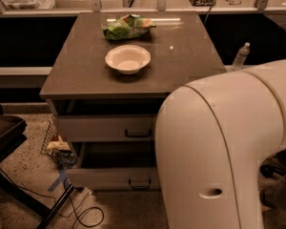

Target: Open middle drawer

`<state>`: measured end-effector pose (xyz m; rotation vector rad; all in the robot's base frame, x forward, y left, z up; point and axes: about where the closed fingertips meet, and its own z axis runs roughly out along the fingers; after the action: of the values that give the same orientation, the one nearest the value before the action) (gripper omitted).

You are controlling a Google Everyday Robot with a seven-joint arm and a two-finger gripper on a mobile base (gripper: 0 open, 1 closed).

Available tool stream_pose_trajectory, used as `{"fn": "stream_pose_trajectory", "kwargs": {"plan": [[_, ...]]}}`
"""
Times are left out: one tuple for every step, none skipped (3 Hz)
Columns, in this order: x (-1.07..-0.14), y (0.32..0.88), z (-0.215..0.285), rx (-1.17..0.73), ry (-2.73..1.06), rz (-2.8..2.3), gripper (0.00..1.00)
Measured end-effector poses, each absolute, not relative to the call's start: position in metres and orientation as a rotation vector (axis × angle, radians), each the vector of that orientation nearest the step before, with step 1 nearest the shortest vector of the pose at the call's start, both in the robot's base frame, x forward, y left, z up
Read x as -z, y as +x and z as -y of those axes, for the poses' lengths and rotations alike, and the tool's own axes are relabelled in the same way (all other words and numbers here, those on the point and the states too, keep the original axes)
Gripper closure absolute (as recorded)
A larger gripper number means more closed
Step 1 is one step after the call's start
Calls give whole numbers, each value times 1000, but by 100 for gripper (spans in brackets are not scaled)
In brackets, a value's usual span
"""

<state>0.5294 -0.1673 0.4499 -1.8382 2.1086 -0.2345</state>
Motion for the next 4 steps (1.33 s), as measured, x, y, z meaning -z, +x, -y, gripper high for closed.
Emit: {"fn": "stream_pose_trajectory", "kwargs": {"plan": [[-443, 486, 171, 180, -1864, -2138, 100], [-441, 472, 172, 163, -1872, -2147, 85], [-446, 472, 172, 163, -1872, -2147, 62], [-446, 471, 172, 162, -1873, -2147, 38]]}}
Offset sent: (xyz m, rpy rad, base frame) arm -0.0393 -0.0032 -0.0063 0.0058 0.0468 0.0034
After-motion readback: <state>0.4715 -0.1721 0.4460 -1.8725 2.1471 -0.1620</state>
